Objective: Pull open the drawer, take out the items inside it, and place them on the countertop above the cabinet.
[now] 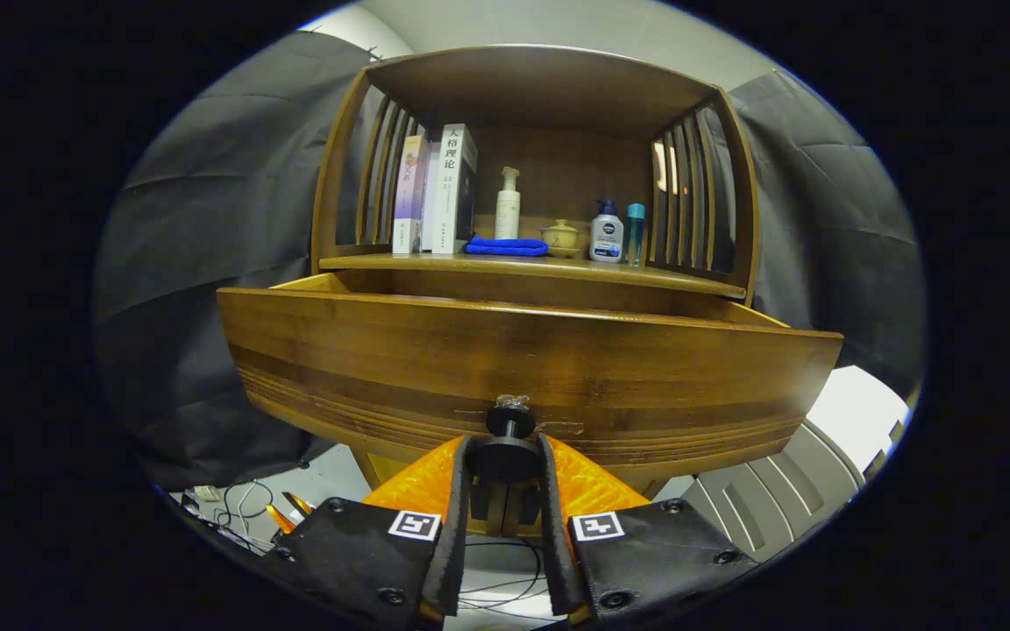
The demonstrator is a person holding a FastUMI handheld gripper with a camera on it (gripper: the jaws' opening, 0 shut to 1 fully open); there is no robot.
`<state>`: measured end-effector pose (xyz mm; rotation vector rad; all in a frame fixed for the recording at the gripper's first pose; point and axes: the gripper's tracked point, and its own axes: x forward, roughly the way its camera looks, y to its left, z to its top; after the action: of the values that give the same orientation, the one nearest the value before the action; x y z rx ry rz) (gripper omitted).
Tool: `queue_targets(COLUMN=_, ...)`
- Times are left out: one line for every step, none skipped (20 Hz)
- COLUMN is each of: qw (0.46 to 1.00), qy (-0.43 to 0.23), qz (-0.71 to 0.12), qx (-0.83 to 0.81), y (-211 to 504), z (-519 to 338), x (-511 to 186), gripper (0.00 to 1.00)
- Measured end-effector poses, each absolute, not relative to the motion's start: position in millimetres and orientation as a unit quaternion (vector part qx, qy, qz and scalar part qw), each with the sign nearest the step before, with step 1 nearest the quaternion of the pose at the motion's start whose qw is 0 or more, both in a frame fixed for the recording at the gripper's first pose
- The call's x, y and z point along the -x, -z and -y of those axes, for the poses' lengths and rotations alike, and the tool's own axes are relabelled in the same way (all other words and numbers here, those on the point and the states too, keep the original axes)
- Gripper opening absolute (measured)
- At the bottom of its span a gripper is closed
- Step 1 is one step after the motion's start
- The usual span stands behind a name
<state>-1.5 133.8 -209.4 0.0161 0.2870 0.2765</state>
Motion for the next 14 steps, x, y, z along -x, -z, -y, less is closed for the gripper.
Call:
queue_targets(qw=0.980, qy=-0.138, qz=-0.145, qx=-0.005, y=210, z=-133, x=2, gripper=0.41)
queue_targets(qw=0.980, qy=-0.139, qz=-0.146, qx=-0.002, y=209, z=-133, x=3, gripper=0.41)
queue_targets(qw=0.979, qy=-0.137, qz=-0.149, qx=-0.002, y=211, z=-133, x=3, gripper=0.41)
queue_targets(qw=0.979, qy=-0.135, qz=-0.149, qx=-0.007, y=210, z=-132, x=4, gripper=0.41)
queue_targets(qw=0.979, qy=-0.134, qz=-0.151, qx=-0.015, y=210, z=-133, x=4, gripper=0.41)
queue_targets(qw=0.979, qy=-0.134, qz=-0.152, qx=-0.020, y=210, z=-133, x=5, gripper=0.41)
queue_targets(qw=0.979, qy=-0.134, qz=-0.152, qx=-0.021, y=211, z=-132, x=7, gripper=0.41)
queue_targets(qw=0.979, qy=-0.135, qz=-0.153, qx=-0.020, y=211, z=-131, x=7, gripper=0.41)
queue_targets(qw=0.979, qy=-0.135, qz=-0.154, qx=-0.020, y=211, z=-131, x=9, gripper=0.41)
queue_targets(qw=0.978, qy=-0.137, qz=-0.154, qx=-0.021, y=211, z=-130, x=11, gripper=0.41)
queue_targets(qw=0.978, qy=-0.137, qz=-0.155, qx=-0.023, y=212, z=-130, x=13, gripper=0.41)
queue_targets(qw=0.978, qy=-0.137, qz=-0.155, qx=-0.025, y=211, z=-128, x=15, gripper=0.41)
queue_targets(qw=0.978, qy=-0.137, qz=-0.155, qx=-0.027, y=212, z=-128, x=16, gripper=0.41)
queue_targets(qw=0.978, qy=-0.138, qz=-0.155, qx=-0.028, y=211, z=-128, x=17, gripper=0.41)
